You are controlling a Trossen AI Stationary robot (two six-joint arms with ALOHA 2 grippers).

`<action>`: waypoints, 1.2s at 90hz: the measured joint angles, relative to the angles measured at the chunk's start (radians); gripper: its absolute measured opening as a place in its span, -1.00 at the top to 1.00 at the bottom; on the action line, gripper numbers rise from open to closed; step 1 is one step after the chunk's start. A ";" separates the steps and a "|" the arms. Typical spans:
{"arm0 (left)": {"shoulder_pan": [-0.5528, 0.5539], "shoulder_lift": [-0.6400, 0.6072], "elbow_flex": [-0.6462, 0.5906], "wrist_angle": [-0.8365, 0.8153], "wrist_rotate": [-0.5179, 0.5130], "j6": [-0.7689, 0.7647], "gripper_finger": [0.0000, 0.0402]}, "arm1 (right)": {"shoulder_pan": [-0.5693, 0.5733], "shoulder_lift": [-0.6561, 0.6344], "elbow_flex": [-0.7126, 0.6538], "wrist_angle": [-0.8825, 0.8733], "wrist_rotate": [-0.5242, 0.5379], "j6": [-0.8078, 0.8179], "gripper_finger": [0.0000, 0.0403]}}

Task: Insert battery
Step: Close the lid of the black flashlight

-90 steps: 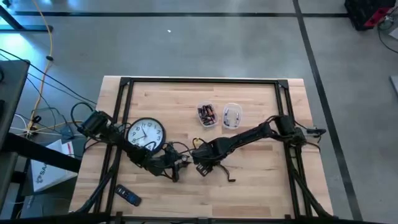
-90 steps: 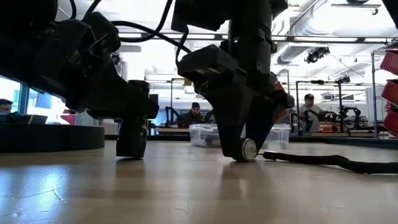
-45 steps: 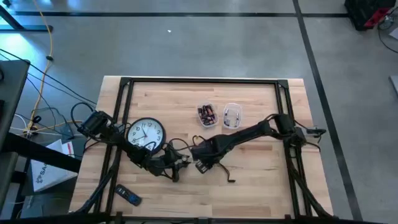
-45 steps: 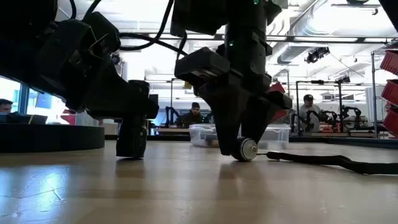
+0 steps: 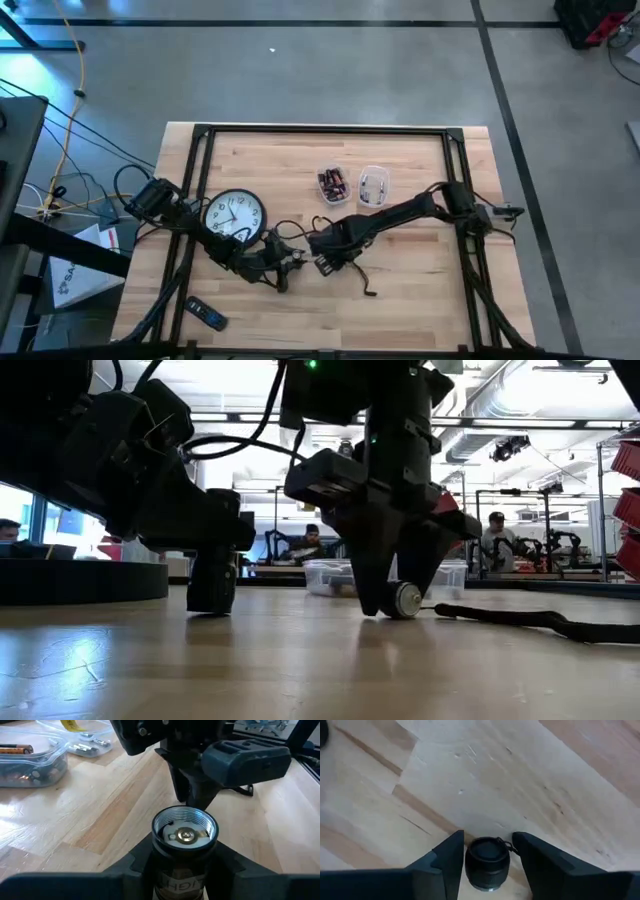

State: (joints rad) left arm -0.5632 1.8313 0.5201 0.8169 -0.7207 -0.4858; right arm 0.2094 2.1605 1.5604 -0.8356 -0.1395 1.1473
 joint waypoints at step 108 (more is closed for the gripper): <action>0.000 0.035 -0.001 0.130 0.021 0.066 0.52 | 0.103 -0.177 0.041 -0.063 0.472 -0.329 0.65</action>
State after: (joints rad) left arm -0.5629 1.8667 0.5194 0.9468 -0.6999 -0.4203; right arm 0.3128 1.9832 1.6012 -0.8985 0.3320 0.8180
